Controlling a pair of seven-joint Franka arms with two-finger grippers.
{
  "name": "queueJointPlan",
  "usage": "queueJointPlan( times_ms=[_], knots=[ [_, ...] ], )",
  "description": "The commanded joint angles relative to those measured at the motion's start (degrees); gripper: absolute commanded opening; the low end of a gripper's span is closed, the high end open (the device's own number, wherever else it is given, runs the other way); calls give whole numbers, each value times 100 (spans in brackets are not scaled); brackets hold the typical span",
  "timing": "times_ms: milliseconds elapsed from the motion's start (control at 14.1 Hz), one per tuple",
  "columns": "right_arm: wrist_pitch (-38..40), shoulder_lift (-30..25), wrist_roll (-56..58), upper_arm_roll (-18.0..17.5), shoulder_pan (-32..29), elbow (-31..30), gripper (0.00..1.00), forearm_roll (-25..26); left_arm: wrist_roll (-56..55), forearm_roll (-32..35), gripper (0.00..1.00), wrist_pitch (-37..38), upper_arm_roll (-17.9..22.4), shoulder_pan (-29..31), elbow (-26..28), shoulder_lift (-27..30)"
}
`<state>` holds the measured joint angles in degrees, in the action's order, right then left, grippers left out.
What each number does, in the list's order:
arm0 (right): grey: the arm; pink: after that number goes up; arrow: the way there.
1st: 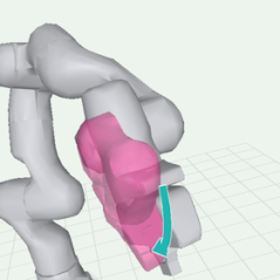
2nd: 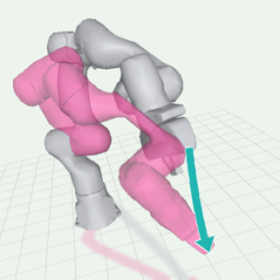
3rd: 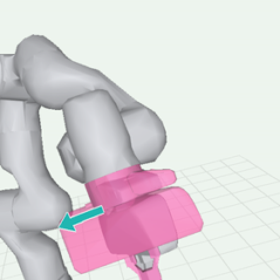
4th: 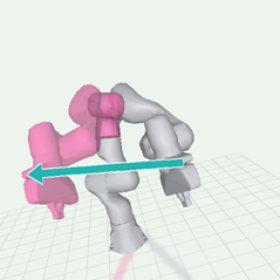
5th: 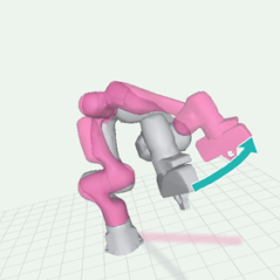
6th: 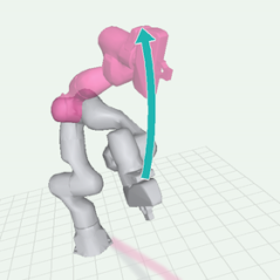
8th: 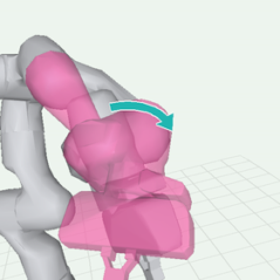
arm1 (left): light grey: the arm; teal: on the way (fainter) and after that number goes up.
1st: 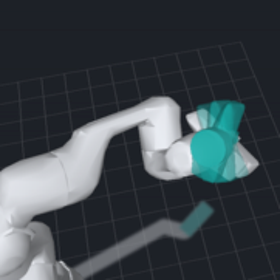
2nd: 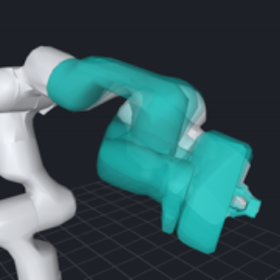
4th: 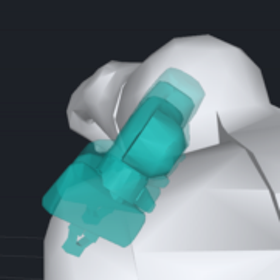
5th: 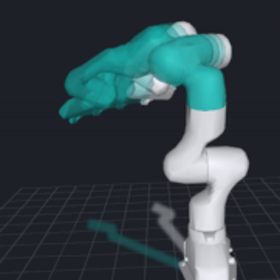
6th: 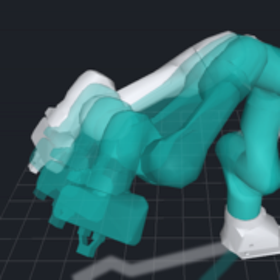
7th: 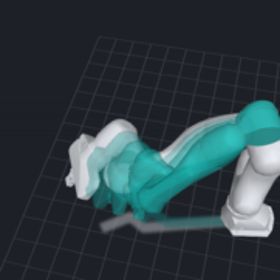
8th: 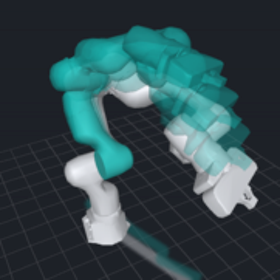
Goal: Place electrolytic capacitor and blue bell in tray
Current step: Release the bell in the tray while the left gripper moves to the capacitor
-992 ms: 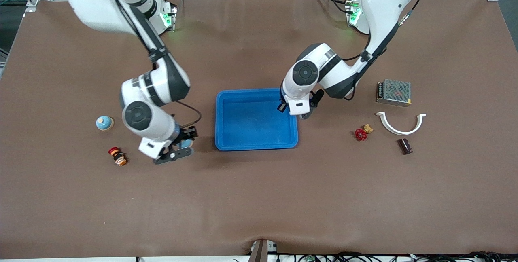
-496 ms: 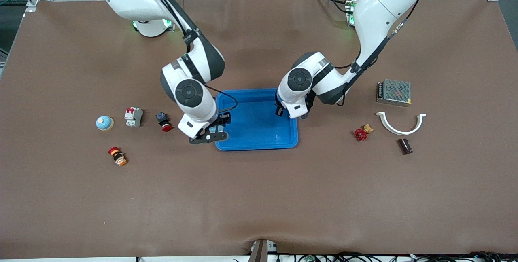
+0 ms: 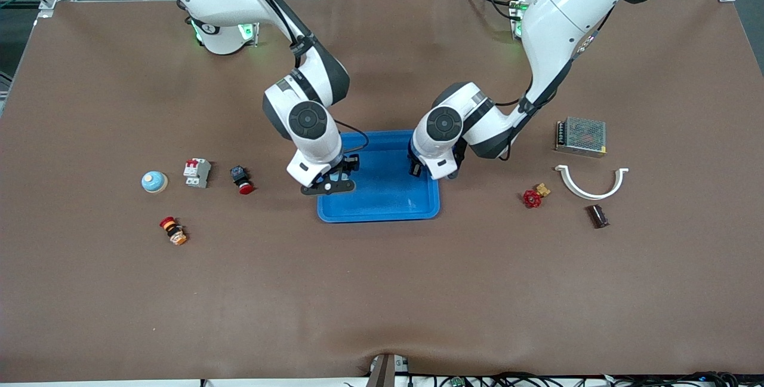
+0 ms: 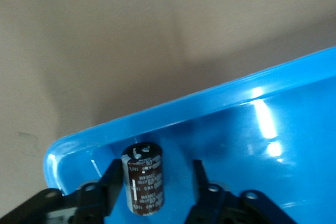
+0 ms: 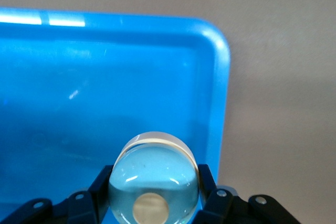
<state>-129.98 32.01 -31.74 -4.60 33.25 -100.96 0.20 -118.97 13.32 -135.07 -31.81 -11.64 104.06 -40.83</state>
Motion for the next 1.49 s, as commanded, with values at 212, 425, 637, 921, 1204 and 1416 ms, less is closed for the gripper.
queueJointPlan(
  times_ms=[212,425,637,921,1204,1416],
  knots=[
    [-492,-99,-385,64,418,-555,43,-64,-38,145,100,1113,69,47,-1018,84],
    [-799,-63,-385,64,436,-722,43,-64,330,145,100,1421,70,319,-1353,224],
    [-923,-55,-376,64,472,-828,44,-55,1040,145,100,1834,78,653,-1380,383],
    [-1230,7,-385,64,524,-943,44,-55,2052,153,100,2309,79,1312,-1371,471],
    [-1319,86,-385,64,559,-951,44,-55,2168,390,100,2407,79,1918,-1353,427],
    [-1337,121,-385,64,595,-943,44,-55,2194,829,100,2407,79,2331,-1301,287]
  ],
)
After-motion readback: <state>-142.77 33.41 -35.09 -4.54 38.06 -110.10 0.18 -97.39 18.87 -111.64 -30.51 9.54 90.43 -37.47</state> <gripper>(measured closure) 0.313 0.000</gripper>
